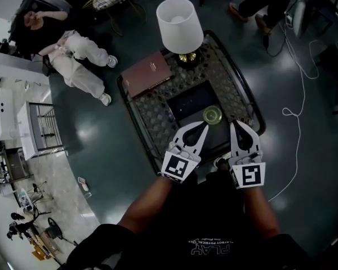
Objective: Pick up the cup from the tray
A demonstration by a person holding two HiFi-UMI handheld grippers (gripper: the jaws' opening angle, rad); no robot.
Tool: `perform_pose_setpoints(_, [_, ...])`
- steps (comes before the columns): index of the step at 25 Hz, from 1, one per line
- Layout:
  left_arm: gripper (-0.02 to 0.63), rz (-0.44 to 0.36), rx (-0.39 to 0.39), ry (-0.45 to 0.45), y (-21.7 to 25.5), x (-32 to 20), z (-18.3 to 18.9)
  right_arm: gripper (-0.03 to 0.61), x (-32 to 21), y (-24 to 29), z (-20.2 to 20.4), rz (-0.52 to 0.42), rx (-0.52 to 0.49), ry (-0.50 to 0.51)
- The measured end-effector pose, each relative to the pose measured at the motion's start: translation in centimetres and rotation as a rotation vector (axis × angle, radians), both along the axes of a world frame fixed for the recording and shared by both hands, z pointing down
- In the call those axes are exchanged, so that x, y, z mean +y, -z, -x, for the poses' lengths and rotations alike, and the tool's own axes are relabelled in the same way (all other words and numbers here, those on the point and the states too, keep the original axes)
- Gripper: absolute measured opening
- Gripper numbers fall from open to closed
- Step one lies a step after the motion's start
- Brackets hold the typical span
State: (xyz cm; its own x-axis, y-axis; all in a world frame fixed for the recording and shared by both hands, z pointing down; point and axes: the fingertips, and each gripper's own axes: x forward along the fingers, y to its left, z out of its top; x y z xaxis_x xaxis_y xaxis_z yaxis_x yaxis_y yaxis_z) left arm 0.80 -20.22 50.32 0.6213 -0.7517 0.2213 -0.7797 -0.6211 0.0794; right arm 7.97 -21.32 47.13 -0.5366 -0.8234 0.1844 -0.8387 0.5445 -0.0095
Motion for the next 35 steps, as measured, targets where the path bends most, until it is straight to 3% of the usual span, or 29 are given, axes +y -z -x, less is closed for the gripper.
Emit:
perform_pose_setpoints(11, [0.022,0.052,-0.074,-0.033,-4.0,0.9,-0.6,-0.002,1.0,-2.4,-0.7,0.048,-0.02,-0.027])
perform_pose_setpoints(21, [0.327,0.128,-0.148,0.009,-10.1,0.5,-1.1,-0.002,1.2,-3.9,-2.1,0.081,-0.02,-0.05])
perform_pose_setpoints(27, [0.38,0.173,-0.196,0.012,-14.2,-0.5,-1.6,-0.002,0.5,-4.9,-2.2,0.093,-0.038,-0.064])
perform_pose_setpoints(35, [0.391,0.206,-0.234,0.003,-17.7,-2.0,-2.1,-0.002,0.5,-8.6,-2.4,0.158,-0.004,-0.059])
